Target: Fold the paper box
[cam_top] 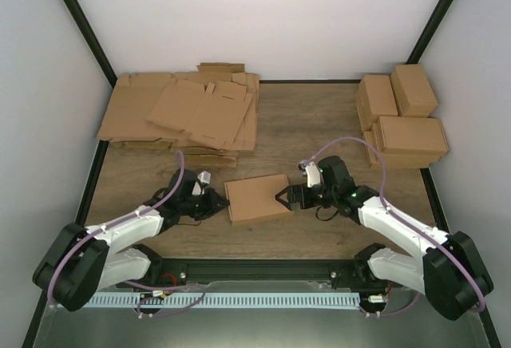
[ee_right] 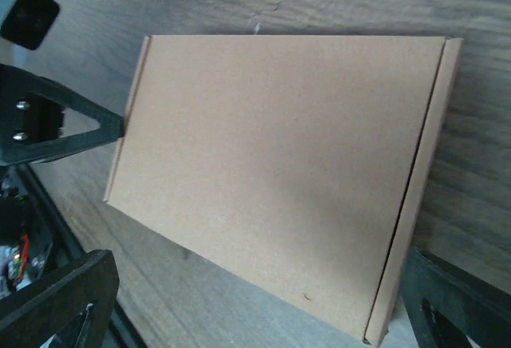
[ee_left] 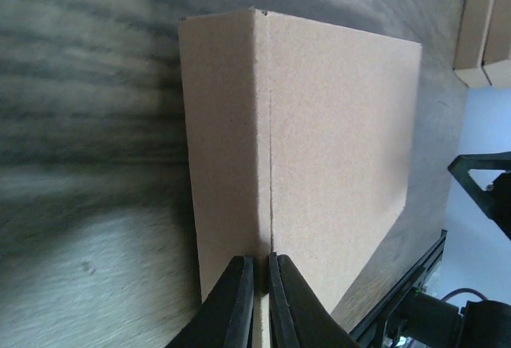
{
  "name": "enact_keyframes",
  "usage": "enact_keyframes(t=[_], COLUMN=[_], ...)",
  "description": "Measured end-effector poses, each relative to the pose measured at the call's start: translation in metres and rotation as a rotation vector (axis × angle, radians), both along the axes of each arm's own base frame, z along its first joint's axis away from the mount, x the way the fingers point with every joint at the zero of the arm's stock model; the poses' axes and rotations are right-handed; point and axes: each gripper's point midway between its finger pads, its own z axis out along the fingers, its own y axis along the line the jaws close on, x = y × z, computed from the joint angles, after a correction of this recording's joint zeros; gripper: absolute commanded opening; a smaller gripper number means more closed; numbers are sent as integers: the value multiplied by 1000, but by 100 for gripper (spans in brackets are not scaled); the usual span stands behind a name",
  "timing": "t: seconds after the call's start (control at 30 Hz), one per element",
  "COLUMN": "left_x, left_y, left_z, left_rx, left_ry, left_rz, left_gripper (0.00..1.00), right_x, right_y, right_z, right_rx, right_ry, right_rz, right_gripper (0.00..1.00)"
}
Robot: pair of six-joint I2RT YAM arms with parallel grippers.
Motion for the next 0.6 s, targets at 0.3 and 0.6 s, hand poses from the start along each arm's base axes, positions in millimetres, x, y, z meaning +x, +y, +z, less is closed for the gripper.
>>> enact_keyframes(t=[0.3, 0.6], left_x=[21, 36], left_y=[-10, -7], left_z=[25, 33], left_rx=[4, 49], left_ry=[-55, -65], left_rz=[-13, -16], left_gripper=[6, 20], right_x=[16, -43], right_y=[-8, 56], right_z=[5, 51], right_rx=[-51, -37], right_ry=[-69, -484], right_rz=[-62, 331], right_gripper=[100, 100])
